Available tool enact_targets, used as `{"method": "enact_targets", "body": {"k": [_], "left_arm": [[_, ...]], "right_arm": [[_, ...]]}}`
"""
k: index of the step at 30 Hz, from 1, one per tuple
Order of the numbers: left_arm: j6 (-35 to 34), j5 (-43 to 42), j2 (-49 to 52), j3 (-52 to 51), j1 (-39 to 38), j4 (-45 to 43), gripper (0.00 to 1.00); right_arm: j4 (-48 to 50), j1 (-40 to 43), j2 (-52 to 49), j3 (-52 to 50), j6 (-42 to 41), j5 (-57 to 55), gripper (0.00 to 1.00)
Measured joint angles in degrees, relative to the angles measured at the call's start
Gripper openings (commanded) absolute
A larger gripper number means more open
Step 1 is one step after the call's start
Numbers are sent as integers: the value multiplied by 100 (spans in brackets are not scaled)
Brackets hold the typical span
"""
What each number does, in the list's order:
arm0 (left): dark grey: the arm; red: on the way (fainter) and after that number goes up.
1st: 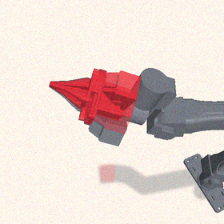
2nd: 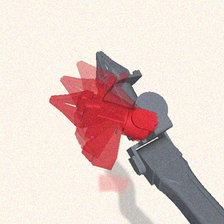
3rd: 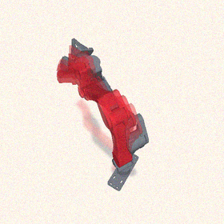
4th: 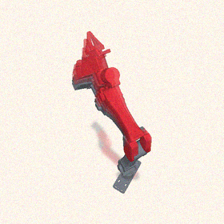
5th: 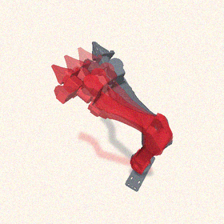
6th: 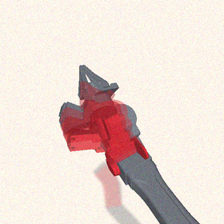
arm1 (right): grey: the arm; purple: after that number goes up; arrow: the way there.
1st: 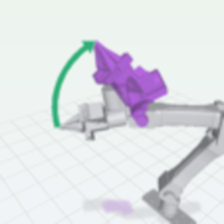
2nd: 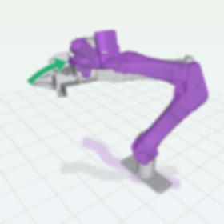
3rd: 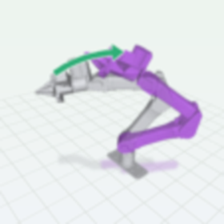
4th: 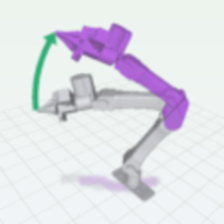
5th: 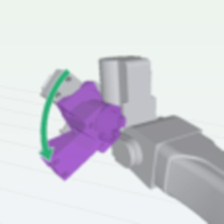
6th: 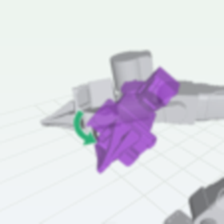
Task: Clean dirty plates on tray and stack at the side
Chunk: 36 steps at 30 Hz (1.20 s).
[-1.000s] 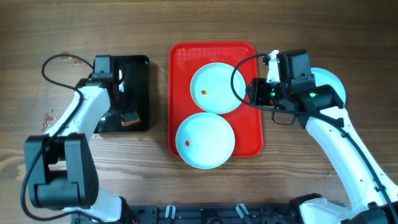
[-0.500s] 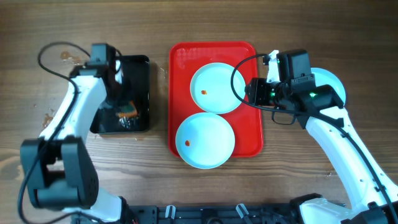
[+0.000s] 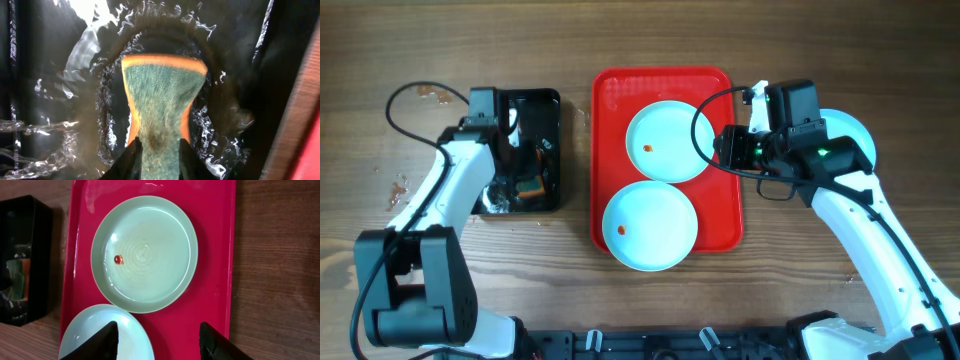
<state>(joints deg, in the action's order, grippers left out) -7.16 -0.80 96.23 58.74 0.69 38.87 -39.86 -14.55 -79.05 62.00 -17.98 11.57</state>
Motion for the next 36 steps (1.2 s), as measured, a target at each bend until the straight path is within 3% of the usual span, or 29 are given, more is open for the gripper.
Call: {"method": "enact_targets", "body": {"k": [2,5,12,18,23,27,29,31,36], "left_arm": [[24,0,0,-236,0,-243,29],[28,-2,44,-535,0,-614,4],[63,-85,116,-651,0,-894,4],[63,-116,-192,-170,0,107,4],[66,-125,-730,138,0,133,4],[66,-125,-271,-260,0,-503,4],[63,-120,105,-387,0,-584,4],[63,-120,273,-411,0,-616,4],[61,-103,151,-15,-4,271,4]], "right_arm": [[0,0,0,0,0,0,53],[0,0,0,0,0,-2,53],[0,0,0,0,0,-2,53],[0,0,0,0,0,-2,56],[-4,0,0,0,-17,0,57],[-4,0,0,0,-15,0,58],[-2,0,0,0,-15,0,66],[0,0,0,0,7,-2,66],[278,0,-74,0,245,-2,61]]}}
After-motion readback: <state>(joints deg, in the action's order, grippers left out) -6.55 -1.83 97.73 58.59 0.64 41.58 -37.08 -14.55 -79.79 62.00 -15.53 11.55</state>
